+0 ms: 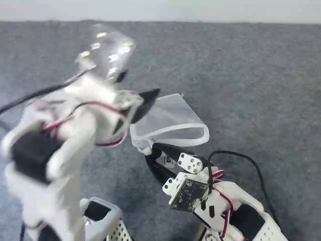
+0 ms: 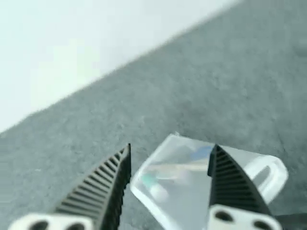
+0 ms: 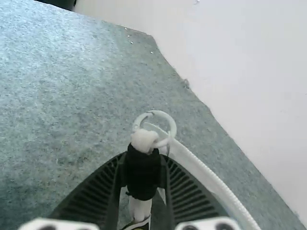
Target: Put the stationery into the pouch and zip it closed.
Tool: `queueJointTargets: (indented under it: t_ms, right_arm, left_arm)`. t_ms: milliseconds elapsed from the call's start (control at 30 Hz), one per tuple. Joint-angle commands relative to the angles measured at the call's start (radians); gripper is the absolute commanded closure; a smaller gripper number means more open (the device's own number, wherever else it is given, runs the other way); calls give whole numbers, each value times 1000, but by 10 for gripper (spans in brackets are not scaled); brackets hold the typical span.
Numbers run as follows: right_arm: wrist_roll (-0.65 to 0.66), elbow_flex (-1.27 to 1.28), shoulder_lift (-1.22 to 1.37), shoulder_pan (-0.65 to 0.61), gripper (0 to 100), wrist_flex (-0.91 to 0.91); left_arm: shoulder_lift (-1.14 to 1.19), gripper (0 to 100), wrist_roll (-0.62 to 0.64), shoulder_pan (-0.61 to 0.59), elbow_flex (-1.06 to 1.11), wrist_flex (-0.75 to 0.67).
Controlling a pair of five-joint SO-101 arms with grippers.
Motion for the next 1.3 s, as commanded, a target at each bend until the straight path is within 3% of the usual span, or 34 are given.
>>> queueJointTargets:
  t_ms: [0,433,800,1067,1267]
  right_arm:
    - [15,-17,-12,25,994,-13]
    - [9,-17,-12,134,994,-51]
    - [9,-64,-13,245,994,-38]
    - [9,-89,-13,251,994,-28]
    - [-8,-101,-53,292,994,-18]
  left_arm:
    - [-109,750,48,-37,7,11]
    - [-413,750,48,-41,472,-222]
    - [-582,750,95,-37,704,-295]
    - [-753,750,103,-34,900,-396]
    - [-878,750,9,-34,1038,-408]
